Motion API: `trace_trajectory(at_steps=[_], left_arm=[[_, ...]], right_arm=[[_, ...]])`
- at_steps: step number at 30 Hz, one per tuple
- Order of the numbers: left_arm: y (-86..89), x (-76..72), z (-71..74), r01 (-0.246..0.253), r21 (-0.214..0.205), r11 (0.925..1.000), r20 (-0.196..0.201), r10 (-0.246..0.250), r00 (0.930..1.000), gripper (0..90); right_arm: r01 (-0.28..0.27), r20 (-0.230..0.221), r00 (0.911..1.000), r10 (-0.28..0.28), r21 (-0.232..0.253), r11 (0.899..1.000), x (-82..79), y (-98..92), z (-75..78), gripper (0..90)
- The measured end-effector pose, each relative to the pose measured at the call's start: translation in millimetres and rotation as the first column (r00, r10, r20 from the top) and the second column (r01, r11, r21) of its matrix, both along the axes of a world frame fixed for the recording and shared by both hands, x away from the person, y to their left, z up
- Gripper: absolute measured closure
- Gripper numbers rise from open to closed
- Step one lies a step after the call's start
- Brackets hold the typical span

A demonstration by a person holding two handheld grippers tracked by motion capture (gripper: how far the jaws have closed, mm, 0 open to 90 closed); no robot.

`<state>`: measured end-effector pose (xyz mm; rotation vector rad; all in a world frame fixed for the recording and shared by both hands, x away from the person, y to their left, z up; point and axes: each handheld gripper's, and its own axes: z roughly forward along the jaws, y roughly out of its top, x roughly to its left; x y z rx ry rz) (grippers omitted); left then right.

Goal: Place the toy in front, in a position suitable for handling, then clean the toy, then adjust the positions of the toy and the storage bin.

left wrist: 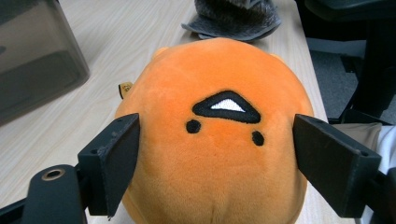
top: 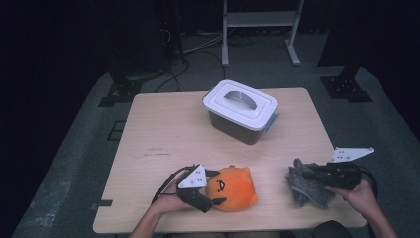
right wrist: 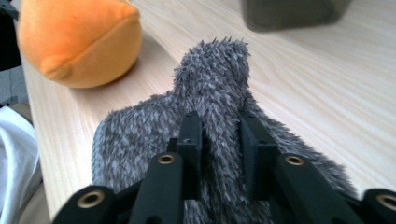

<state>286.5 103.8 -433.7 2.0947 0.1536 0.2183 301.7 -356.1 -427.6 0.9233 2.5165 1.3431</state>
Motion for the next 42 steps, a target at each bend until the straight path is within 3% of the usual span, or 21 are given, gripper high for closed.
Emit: trace_trajectory(at_steps=[6,17,26,39,42], left_arm=[[-1.3,-1.6,2.6,-0.006,-0.018,0.9998,-0.003,0.006,1.0,14.6],[4.0,-2.6,11.0,-0.024,-0.061,0.9979,0.005,0.025,0.9997,12.7],[17.0,-1.5,16.9,-0.075,-0.082,0.9939,0.002,0.075,0.9972,9.8],[43.9,1.9,23.1,-0.149,-0.104,0.9833,0.015,0.152,0.9883,8.7],[48.1,2.9,22.9,-0.16,-0.094,0.9826,0.02,0.163,0.9865,8.3]], right_arm=[[0.027,-0.018,0.9995,-0.026,0.061,0.998,0.3,-6.3,-7.4,56.4],[0.019,0.023,0.9995,-0.022,0.12,0.993,2.9,2.3,0.7,45.2],[-0.043,0.054,0.9979,0.036,0.128,0.991,16.2,28.6,14.4,39.8],[-0.152,0.09,0.9861,0.139,0.149,0.977,39.3,76.6,32.6,34.9],[-0.175,0.092,0.9823,0.164,0.134,0.975,44.5,88.2,35.0,34.4]])
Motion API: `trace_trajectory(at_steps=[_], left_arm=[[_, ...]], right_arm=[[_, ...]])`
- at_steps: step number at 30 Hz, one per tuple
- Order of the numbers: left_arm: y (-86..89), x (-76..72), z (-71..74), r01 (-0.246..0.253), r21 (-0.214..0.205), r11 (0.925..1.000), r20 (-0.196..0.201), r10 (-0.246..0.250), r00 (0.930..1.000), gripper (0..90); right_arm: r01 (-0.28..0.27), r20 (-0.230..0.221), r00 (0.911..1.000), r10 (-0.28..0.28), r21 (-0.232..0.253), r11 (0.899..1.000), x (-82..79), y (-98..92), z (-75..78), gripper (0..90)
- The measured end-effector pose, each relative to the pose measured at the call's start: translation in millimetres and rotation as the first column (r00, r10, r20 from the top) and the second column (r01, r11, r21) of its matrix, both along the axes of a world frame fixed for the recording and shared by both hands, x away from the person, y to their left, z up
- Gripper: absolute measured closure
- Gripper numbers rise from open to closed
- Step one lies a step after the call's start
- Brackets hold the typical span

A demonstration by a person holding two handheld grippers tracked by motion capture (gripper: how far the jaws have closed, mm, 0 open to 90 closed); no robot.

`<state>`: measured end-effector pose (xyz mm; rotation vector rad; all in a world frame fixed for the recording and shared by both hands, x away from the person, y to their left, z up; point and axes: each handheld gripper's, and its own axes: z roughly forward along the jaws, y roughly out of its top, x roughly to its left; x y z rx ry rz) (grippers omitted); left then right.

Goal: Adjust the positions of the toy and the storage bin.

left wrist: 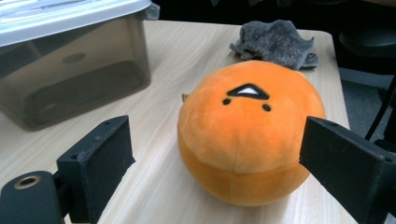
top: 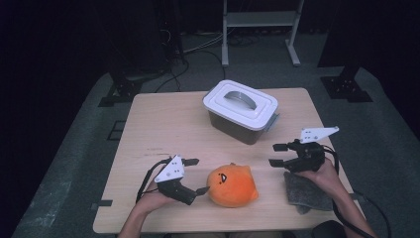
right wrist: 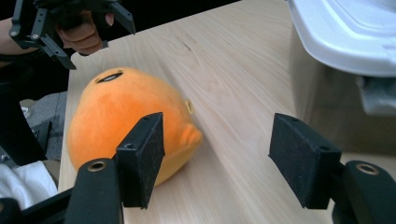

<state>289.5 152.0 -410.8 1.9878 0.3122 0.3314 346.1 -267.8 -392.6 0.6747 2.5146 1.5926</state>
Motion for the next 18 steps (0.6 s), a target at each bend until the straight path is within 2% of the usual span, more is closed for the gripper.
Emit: trace_trajectory(at_steps=[7,18], left_arm=[[4.9,1.9,-1.0,-0.017,0.001,0.9999,0.007,0.017,0.9998,8.3],[9.9,4.4,-1.7,-0.027,-0.012,0.9996,-0.001,0.027,0.9996,8.2]], right_arm=[[-0.042,0.017,0.999,0.042,-0.005,0.999,10.4,22.0,9.7,32.8],[-0.073,0.031,0.9968,0.073,-0.011,0.997,23.4,46.1,16.9,32.2]])
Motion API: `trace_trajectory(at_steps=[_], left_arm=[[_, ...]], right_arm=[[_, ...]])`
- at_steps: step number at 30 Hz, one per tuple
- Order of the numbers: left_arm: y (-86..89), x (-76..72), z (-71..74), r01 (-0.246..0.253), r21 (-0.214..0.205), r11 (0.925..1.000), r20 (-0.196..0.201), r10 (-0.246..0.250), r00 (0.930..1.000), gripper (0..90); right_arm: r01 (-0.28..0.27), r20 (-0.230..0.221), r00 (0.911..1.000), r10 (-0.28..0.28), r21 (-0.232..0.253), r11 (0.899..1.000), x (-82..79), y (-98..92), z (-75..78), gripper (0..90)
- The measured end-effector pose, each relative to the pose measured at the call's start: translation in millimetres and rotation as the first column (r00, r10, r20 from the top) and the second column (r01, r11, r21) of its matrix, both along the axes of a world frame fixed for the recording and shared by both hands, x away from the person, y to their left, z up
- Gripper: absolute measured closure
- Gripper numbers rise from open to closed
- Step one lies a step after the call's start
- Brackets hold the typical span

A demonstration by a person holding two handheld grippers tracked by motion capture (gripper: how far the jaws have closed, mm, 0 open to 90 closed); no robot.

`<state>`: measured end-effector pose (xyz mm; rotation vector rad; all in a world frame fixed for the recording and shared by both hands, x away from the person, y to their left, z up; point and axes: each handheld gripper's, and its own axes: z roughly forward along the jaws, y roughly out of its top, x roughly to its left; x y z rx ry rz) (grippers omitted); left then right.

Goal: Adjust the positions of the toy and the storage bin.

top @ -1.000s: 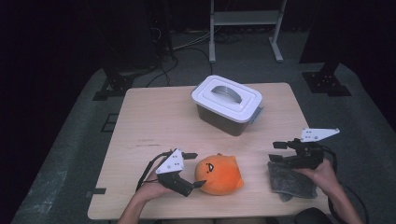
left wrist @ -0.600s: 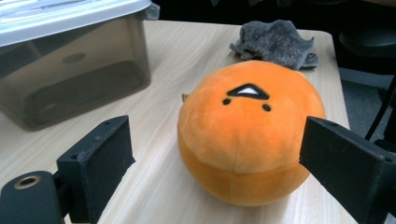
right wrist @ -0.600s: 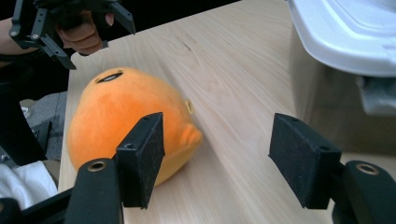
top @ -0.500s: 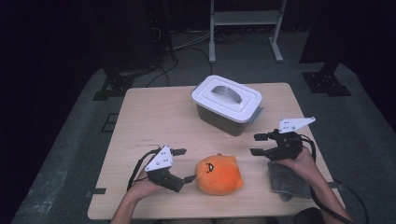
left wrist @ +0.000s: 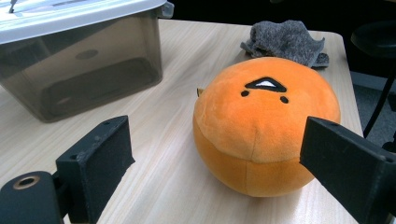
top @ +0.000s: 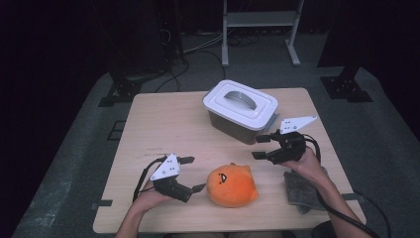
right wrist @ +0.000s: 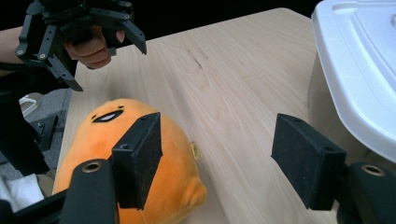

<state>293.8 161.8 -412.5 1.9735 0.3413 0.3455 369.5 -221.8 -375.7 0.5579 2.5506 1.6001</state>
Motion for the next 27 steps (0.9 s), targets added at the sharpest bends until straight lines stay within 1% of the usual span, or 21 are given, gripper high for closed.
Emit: trace_trajectory(at_steps=[5,10,12,17,22,26,27], left_arm=[[0.7,-0.5,0.6,-0.002,-0.006,1.0,0.002,0.002,1.0,8.1],[0.6,-0.3,0.3,-0.005,-0.009,0.9999,0.0,0.005,1.0,7.9],[0.3,0.4,-0.3,-0.005,-0.008,1.0,-0.001,0.005,1.0,7.9],[1.1,0.8,-1.1,-0.009,-0.01,0.9999,-0.006,0.009,0.9999,7.8],[1.5,0.9,-0.9,-0.004,-0.009,1.0,-0.003,0.004,1.0,7.8],[1.6,1.1,-1.0,-0.003,-0.013,0.9999,-0.002,0.003,1.0,7.8],[1.2,0.9,-1.2,-0.004,-0.011,0.9999,0.0,0.004,1.0,7.8]], right_arm=[[-0.016,0.009,0.9998,0.016,-0.007,1.0,3.5,8.7,2.1,32.1],[-0.025,0.013,0.9996,0.025,-0.015,1.0,7.0,13.3,6.1,32.0],[-0.024,0.018,0.9996,0.024,-0.018,1.0,7.7,13.8,7.0,32.0],[-0.027,0.032,0.9991,0.027,-0.026,0.999,13.6,17.9,15.0,32.1],[-0.023,0.042,0.9988,0.025,-0.044,0.999,19.7,22.8,19.5,32.2],[-0.021,0.049,0.9985,0.024,-0.043,0.999,23.9,24.1,22.8,32.4],[-0.018,0.051,0.9985,0.02,-0.041,0.999,27.1,24.5,25.5,32.4]])
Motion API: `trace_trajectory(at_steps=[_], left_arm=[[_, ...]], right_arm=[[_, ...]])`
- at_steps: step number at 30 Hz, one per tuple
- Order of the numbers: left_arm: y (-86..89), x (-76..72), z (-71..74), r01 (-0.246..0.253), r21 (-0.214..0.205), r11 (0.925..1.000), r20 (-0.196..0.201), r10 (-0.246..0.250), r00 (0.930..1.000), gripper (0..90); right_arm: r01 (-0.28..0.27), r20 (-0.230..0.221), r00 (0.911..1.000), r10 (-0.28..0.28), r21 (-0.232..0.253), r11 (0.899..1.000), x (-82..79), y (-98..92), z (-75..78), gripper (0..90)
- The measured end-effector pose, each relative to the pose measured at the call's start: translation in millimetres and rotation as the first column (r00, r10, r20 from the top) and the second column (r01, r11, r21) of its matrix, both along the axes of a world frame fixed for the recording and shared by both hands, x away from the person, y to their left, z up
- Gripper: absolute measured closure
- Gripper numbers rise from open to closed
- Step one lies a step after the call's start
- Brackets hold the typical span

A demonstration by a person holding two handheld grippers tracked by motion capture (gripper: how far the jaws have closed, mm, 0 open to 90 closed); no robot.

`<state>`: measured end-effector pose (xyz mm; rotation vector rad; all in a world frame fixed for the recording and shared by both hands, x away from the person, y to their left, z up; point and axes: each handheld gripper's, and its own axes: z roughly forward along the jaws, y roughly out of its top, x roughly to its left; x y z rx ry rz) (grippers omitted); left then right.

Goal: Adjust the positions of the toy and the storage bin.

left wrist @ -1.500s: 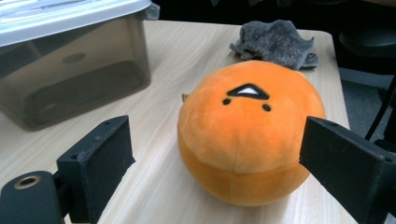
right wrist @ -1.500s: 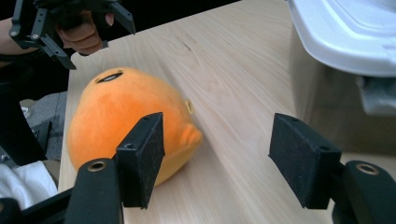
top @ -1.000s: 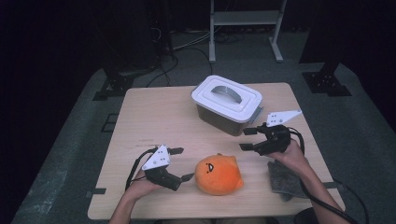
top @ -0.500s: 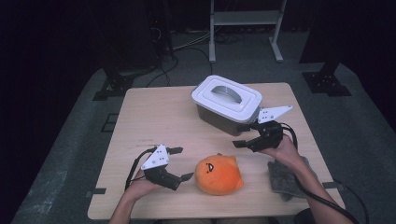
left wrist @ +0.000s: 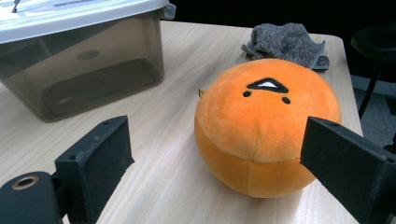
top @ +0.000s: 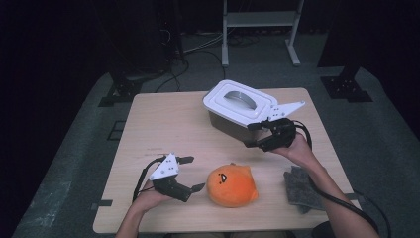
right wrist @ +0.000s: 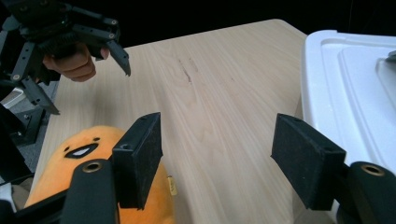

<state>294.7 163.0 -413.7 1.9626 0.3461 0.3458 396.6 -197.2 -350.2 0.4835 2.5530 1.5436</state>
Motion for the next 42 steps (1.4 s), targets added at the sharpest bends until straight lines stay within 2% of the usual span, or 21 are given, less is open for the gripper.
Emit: trace_trajectory(at_steps=[17,27,42], left_arm=[[-0.5,-0.4,-0.2,0.012,-0.008,0.9999,-0.008,-0.012,0.9999,7.8],[-0.3,-0.6,0.0,0.015,-0.008,0.9999,-0.006,-0.015,0.9999,7.8],[0.7,-0.6,0.0,0.019,-0.015,0.9997,-0.008,-0.019,0.9998,7.8]], right_arm=[[0.019,0.016,0.9997,-0.019,-0.001,1.0,19.4,2.0,12.6,33.1],[0.024,0.025,0.9994,-0.024,0.0,1.0,31.2,0.9,14.9,34.2],[0.039,0.043,0.9983,-0.038,-0.017,0.999,49.0,2.8,23.1,34.8]])
